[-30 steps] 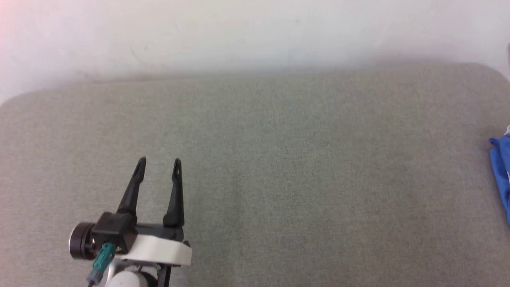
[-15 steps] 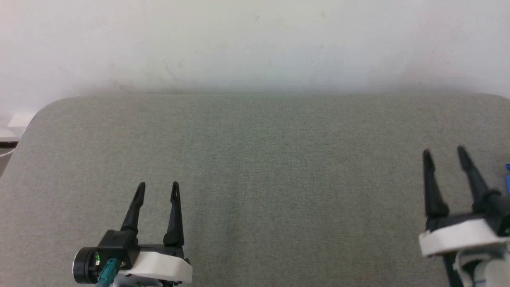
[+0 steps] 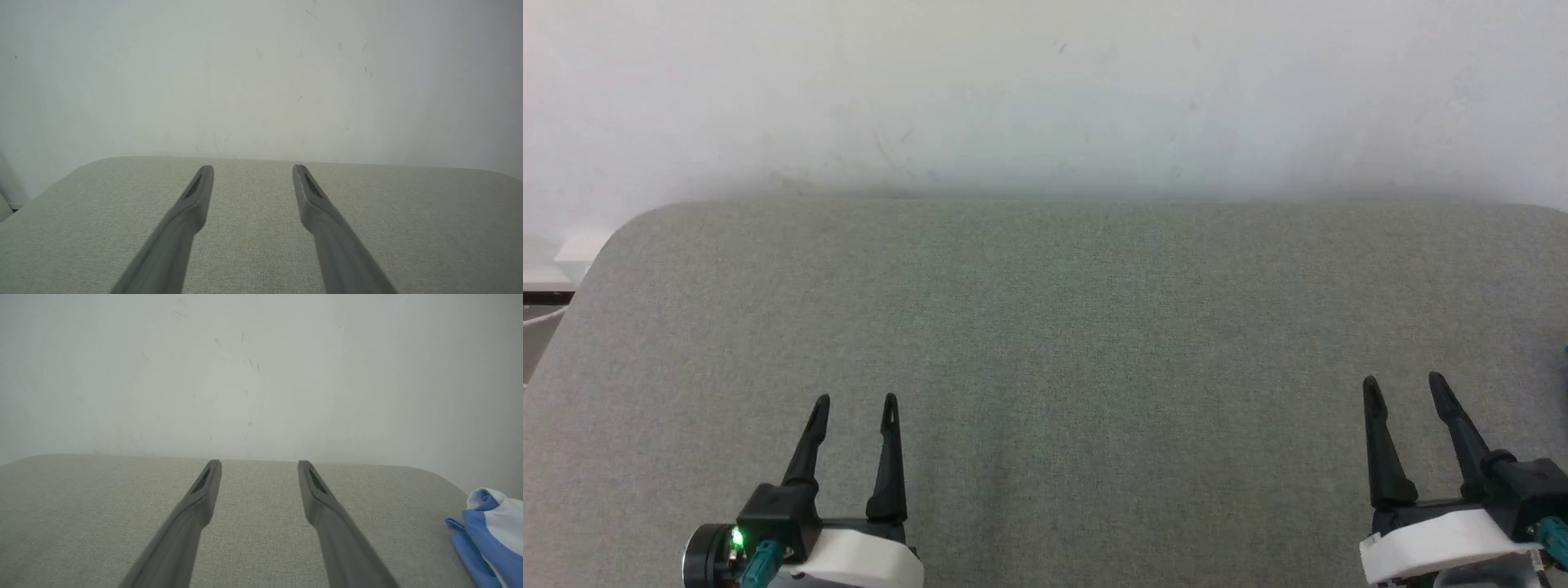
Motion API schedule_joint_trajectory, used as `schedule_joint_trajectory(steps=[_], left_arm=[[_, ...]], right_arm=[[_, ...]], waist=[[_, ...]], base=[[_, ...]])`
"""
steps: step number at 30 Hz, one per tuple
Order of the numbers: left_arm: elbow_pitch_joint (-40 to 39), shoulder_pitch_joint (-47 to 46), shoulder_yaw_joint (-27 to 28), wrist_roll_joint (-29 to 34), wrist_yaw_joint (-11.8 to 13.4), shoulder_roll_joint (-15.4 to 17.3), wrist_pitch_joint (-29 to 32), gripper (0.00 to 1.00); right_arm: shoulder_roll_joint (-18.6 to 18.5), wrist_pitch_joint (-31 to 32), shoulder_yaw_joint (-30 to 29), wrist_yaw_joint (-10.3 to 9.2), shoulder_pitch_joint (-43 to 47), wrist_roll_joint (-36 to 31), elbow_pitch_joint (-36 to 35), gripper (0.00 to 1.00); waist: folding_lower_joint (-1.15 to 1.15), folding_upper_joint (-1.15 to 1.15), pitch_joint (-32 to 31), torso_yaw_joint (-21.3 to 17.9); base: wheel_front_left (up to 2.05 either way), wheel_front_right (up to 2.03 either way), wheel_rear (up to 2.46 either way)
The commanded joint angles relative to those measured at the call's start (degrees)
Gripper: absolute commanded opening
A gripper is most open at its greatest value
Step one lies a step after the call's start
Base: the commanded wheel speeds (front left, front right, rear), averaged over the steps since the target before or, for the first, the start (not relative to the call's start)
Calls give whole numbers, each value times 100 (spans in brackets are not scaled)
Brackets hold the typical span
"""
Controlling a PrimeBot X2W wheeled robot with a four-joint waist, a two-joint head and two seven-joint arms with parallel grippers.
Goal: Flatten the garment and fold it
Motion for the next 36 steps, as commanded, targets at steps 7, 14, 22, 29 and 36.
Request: schedule_joint_trajectory(steps=[7, 14, 22, 29, 36], left_arm=[[1, 28, -3, 60, 39, -4, -27, 100], [-41, 38, 4, 48, 47, -4, -27, 100], [-24, -12, 13, 51, 1, 0, 52, 0], [-39, -31, 36, 81, -8, 0, 134, 0], [-53, -51, 58, 112, -18, -1, 216, 0]], right_arm=[[25, -73, 23, -12, -10, 66, 84, 100], [25, -90, 60, -12, -9, 101, 71, 100], [-1, 3, 55, 1, -15, 47, 54, 0], [0, 81, 81, 0, -39, 16, 37, 0], [2, 161, 107, -1, -64, -16, 21, 0]], waist=[[-1, -1, -1, -11], [-1, -1, -17, -18], [0, -1, -16, -27], [0, -1, -14, -42], [0, -1, -12, -58]], base=[[0, 0, 0], [0, 0, 0], [0, 0, 0], [0, 0, 0], [0, 0, 0]])
